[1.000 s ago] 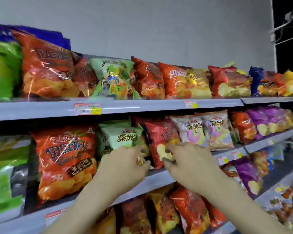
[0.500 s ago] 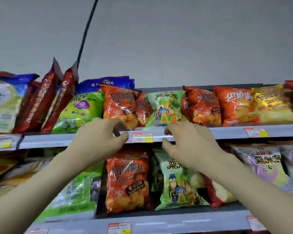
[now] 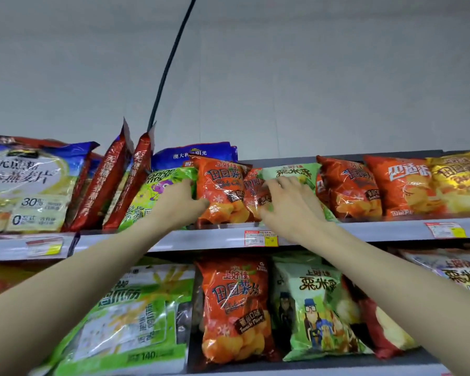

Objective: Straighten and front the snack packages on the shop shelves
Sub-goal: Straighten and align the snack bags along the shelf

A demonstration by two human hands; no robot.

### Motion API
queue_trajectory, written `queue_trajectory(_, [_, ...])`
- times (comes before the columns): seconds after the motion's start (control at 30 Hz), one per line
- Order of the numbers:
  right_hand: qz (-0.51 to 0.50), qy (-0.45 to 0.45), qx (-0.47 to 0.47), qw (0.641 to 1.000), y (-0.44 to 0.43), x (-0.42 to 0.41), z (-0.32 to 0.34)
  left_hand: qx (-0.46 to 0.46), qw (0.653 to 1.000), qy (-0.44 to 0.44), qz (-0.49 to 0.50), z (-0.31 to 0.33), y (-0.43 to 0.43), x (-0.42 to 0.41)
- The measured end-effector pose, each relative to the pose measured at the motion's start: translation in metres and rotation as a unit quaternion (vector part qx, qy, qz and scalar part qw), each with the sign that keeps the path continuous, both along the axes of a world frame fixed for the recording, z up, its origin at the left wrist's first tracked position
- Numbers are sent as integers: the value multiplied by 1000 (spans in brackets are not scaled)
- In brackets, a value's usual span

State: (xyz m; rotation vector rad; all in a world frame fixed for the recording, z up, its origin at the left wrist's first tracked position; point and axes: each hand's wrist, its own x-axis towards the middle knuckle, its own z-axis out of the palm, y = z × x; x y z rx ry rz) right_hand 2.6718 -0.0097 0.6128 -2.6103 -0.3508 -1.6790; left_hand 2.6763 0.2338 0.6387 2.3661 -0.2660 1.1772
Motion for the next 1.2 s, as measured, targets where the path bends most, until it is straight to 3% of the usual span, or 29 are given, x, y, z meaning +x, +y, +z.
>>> queue_trajectory(0.2, [-29,48,140,988,-36,22,20,-151,983,69,-74,12,-29,26])
queue_trajectory(0.37, [84,206,320,921,-69,39,34,-236,961,91,-108,13,-42,49])
queue_trajectory(0.47, [155,307,343,874,-83,45,37,-276,949,92,-122,12,-44,59])
queue_trajectory(0.57, [170,344,339,859,-97,62,41,-301,943,76,-121,13,-47,67])
queue_trajectory(0.87, [168,338,344,860,-100,60,42,-320,939,-20,-125,15,-56,68])
queue_trajectory(1.2, [209,207,359,886,-116,65,34,-379,895,-163,-170,51,-24,30])
